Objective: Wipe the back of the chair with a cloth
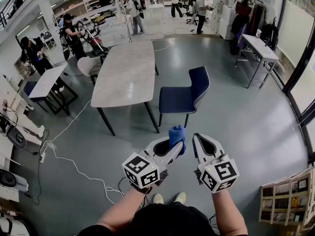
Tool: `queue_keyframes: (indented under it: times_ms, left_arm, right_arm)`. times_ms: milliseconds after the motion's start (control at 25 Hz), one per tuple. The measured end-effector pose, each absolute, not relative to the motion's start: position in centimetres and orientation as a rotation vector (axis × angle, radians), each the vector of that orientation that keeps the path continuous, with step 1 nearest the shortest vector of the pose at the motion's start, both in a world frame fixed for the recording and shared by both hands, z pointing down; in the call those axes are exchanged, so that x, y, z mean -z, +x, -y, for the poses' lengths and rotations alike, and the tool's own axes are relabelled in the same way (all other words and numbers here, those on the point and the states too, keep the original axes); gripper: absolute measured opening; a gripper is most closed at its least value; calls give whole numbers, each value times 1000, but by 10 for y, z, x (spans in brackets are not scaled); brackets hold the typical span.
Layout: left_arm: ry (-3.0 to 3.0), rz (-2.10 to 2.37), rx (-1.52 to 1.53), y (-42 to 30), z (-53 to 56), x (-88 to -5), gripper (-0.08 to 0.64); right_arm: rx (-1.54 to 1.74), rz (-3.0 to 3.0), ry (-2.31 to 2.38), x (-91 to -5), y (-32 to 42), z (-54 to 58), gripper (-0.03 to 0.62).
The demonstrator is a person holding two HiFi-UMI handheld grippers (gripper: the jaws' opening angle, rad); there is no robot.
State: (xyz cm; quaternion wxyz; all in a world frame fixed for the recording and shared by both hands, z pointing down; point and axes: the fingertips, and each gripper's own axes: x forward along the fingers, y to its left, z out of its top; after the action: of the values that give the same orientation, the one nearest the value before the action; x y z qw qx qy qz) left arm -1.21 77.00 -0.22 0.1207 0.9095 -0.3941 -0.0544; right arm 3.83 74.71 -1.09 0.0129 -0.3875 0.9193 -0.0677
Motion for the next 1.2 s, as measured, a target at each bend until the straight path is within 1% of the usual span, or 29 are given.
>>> queue_keyframes:
  times_ms: [200, 480, 720, 880, 1200]
  left_arm:
    - [2654, 1150, 158, -8, -770, 4, 78]
    - [2662, 1155, 165, -7, -774, 3, 78]
    - [2670, 1183, 155, 9, -761, 8, 78]
    - [2671, 1212, 155, 21, -752, 12, 78]
    - [2659, 1191, 142, 47, -726, -6, 78]
  right_arm:
    - [224, -2865, -1198, 13, 41, -748, 12]
    - [284, -2782, -1071, 19, 47, -753, 14]
    - [373, -2620, -1094, 35, 97, -738, 14]
    - [352, -2610, -1115, 35, 121, -733, 14]
    - [345, -2670, -1139, 14, 137, -711, 14]
